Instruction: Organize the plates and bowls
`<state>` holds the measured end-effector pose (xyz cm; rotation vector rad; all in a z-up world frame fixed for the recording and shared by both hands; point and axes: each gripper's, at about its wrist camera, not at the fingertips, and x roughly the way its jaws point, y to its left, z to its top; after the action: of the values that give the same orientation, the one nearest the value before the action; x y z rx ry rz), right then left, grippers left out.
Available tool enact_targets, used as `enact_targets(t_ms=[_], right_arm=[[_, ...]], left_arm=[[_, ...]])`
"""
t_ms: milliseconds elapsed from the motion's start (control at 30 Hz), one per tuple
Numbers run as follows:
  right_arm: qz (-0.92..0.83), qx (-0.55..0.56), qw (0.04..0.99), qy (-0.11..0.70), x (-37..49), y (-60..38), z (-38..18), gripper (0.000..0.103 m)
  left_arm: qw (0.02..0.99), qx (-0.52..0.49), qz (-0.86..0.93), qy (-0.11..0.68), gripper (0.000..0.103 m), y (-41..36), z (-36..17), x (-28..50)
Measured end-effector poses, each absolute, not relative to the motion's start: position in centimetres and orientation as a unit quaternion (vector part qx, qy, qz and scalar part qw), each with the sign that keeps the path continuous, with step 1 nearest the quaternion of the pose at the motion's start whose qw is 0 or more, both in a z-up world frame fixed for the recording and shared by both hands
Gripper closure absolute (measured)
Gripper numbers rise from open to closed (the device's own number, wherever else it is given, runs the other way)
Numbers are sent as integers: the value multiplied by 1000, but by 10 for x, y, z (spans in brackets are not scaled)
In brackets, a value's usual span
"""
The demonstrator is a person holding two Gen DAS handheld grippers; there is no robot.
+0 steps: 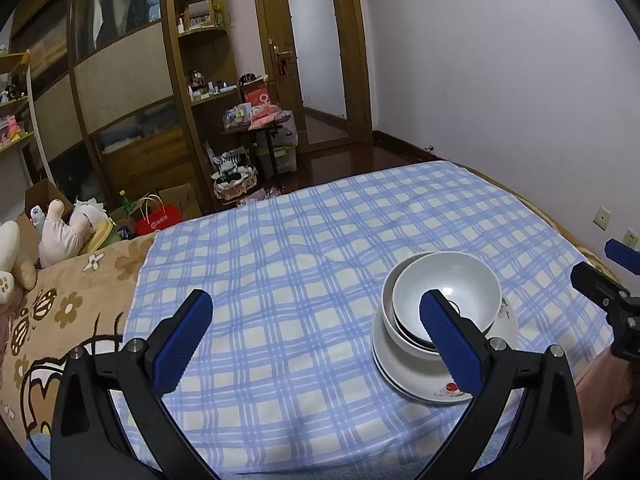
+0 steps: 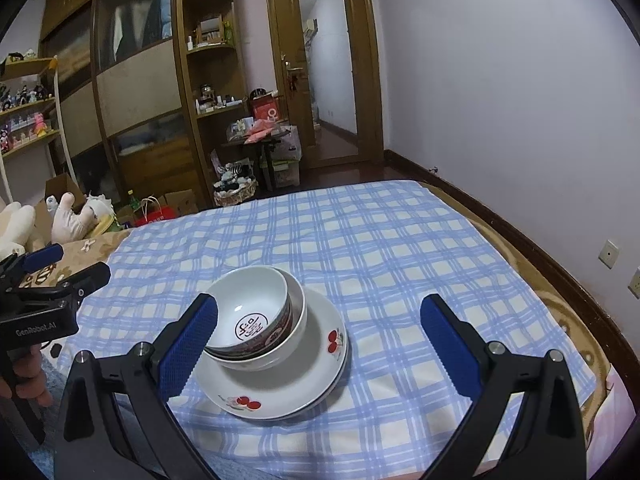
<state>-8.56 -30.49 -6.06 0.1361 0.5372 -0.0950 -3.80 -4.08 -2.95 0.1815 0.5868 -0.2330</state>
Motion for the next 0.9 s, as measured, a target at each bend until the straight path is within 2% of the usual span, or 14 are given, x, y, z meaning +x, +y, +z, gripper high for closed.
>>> enact_targets(t_ms=[900], right_arm=[[-59,51,962,262,-84,-301,-58,0]], left_arm=[[943,88,-117,298,1,-43,-34,-35]])
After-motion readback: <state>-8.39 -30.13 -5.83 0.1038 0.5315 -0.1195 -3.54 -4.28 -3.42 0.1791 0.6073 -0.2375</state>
